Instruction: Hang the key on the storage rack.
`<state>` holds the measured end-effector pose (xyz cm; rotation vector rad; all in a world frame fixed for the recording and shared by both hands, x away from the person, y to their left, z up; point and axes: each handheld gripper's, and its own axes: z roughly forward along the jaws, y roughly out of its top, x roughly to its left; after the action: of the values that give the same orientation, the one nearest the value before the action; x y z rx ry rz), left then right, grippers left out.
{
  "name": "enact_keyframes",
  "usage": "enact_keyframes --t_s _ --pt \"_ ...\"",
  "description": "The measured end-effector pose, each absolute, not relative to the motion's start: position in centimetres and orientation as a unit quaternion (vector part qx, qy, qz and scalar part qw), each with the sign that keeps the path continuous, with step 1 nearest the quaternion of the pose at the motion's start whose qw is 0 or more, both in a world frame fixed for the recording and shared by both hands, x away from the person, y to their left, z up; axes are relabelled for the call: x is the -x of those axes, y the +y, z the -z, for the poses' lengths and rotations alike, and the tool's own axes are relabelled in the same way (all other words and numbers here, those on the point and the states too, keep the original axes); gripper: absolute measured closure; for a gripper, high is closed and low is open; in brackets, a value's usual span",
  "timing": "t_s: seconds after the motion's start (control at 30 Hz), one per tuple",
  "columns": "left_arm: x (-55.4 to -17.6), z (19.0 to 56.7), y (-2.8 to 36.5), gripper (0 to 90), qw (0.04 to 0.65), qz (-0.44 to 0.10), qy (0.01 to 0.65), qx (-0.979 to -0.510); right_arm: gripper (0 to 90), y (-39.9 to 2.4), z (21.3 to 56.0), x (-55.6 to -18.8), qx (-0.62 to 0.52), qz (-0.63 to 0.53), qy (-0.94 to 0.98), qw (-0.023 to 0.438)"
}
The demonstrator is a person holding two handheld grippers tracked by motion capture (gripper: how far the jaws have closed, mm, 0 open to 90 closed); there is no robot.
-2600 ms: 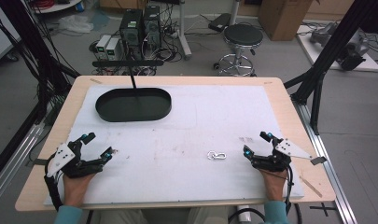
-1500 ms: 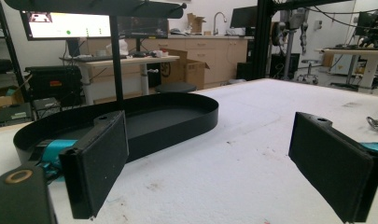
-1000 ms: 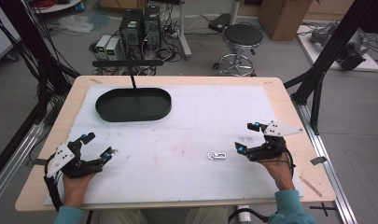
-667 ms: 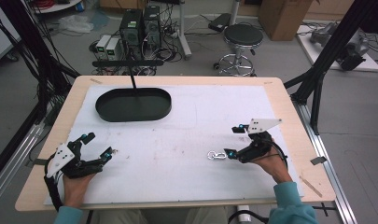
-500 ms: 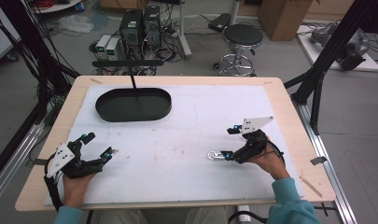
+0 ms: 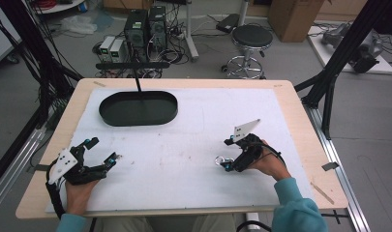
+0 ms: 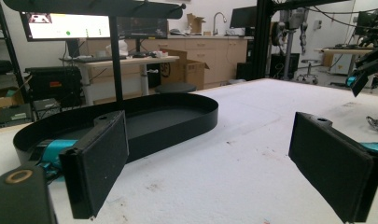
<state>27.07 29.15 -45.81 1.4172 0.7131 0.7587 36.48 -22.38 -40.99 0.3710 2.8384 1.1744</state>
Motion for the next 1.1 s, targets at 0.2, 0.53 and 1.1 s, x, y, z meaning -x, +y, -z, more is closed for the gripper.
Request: enact_keyframes --t_s 0.2,0.53,1.1 --pt "-27.1 45.8 29.2 12.3 0.638 -0.332 0.313 -0.62 8.7 -21.2 41.5 -37.0 -0.106 -0.352 0.93 0.014" --pt "-27.1 45.8 29.1 12.3 0.639 -0.332 0.314 -0.619 24.5 -20.7 42.5 -37.3 -0.097 -0.318 0.943 -0.005" --pt "-27.0 45.8 29.1 12.4 0.639 -0.331 0.312 -0.62 57.9 -21.1 42.2 -37.4 -0.083 -0.297 0.951 -0.028"
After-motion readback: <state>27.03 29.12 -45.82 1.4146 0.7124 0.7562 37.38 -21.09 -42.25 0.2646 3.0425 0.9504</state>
